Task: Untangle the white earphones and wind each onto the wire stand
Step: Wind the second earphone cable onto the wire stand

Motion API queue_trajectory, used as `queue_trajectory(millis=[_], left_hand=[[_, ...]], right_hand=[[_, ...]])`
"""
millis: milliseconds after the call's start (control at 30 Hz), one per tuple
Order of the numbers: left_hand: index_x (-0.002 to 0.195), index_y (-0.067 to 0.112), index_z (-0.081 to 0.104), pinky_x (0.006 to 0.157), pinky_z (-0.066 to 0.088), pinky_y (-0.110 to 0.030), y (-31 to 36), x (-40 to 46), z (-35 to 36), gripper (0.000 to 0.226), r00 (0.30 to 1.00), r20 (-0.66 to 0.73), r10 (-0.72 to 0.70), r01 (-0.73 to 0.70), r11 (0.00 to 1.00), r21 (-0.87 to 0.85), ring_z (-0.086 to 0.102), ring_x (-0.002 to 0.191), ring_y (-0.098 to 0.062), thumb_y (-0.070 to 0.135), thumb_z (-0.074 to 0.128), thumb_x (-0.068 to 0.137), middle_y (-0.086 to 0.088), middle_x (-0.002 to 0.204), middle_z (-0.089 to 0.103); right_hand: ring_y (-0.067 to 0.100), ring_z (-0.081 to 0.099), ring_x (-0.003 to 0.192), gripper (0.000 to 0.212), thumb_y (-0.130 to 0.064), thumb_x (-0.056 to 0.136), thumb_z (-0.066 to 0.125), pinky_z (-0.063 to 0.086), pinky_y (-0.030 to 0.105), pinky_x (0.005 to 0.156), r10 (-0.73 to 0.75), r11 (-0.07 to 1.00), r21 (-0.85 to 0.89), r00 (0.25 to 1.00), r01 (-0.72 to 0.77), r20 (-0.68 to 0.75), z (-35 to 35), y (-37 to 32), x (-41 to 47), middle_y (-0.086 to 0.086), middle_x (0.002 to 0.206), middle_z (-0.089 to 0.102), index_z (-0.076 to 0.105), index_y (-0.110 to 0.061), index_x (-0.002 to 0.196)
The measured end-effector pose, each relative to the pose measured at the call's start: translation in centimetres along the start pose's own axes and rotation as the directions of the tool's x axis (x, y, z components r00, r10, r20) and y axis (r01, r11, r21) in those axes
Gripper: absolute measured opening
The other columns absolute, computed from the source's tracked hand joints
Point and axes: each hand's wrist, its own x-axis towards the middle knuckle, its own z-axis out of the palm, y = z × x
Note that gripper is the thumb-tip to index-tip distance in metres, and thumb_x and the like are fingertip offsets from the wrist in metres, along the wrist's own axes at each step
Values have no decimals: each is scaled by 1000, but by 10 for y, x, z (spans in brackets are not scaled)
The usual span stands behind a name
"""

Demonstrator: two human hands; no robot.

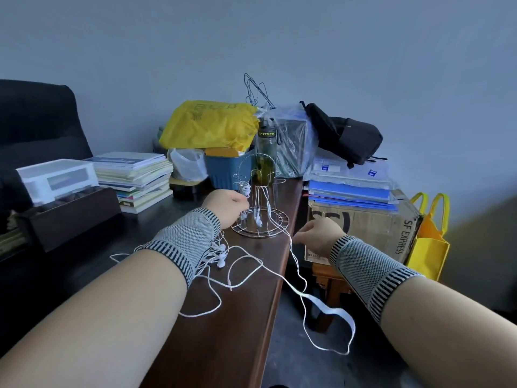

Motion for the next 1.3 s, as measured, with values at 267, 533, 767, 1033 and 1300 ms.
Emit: queue_trajectory(millis=[267,533,767,1033,1300], left_hand=[[130,15,62,95,44,-24,-1,34,29,45,995,-80,-58,61,998,32,61,110,-15,27,68,87,0,128,64],[65,18,73,59,48,-25,-9,61,56,27,982,-175,-79,98,990,106,59,62,-8,33,64,86,10,58,68],[58,22,65,60,46,-24,-13,67,65,27,967,-240,-81,104,991,86,60,65,-13,32,66,84,7,59,64],[80,9,71,71,59,-35,-14,72,69,16,976,60,-208,211,862,-461,68,68,-21,1,58,87,-6,70,72],[87,11,68,63,42,-28,-5,63,60,31,911,365,-191,390,687,-613,59,66,-14,21,39,90,0,74,68]], right_hand=[[12,63,90,32,-27,91,60,49,23,80,-118,992,25,980,124,-163,17,-12,37,-2,110,70,66,-17,120],[15,63,93,25,-25,92,58,43,21,79,-213,975,32,969,218,-127,45,-19,79,-3,97,69,70,-14,112],[17,61,74,16,-24,90,57,48,26,70,-228,967,93,970,236,-88,56,-6,90,-3,74,67,68,-23,79],[20,62,55,27,-23,91,56,57,42,66,-226,883,381,961,272,-162,71,-7,70,6,62,66,67,-12,70],[23,52,66,31,-24,97,49,38,30,63,-290,946,99,942,308,-167,89,0,59,0,63,54,55,-15,68]])
